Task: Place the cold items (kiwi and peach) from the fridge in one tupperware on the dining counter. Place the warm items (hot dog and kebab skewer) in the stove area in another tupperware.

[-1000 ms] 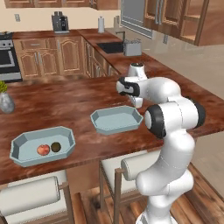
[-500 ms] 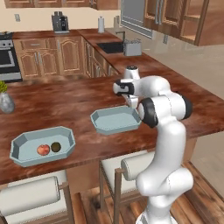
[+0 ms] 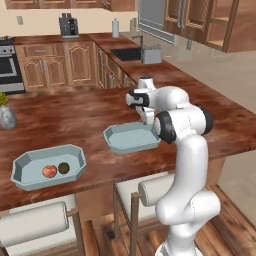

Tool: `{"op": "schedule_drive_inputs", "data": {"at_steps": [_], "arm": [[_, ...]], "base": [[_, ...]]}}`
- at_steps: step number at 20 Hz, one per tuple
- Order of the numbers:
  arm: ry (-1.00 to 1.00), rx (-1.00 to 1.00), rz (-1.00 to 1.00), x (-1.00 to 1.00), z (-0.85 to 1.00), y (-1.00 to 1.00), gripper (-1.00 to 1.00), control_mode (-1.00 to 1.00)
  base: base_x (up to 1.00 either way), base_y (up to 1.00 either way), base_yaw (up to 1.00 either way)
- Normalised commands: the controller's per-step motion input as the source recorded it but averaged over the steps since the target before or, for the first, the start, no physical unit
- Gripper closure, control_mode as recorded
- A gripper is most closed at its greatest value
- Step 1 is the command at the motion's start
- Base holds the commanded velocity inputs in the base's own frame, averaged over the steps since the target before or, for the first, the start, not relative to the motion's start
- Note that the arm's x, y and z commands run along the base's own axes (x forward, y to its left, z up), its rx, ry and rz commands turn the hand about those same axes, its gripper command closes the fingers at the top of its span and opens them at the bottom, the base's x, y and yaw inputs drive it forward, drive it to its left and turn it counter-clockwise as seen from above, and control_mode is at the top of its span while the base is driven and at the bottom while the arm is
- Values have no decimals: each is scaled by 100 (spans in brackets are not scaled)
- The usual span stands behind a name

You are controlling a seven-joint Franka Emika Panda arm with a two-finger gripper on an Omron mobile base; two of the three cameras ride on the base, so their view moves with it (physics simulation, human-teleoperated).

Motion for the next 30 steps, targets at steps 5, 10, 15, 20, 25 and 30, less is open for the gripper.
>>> {"op": "schedule_drive_inputs", "data": {"at_steps": [5, 10, 15, 20, 25, 30], "arm": [[1, 0, 0, -7, -59, 18, 100, -100], [1, 0, 0, 0, -66, 1, 100, -100], [0, 2, 0, 1, -27, 0, 100, -100], [0, 1, 0, 0, -17, 0, -100, -100], [0, 0, 0, 0, -4, 1, -100, -100], [1, -1, 0, -1, 11, 1, -100, -100]], "base": [[0, 0, 0], [0, 0, 0], [0, 0, 0], [0, 0, 0], [0, 0, 0], [0, 0, 0]]}}
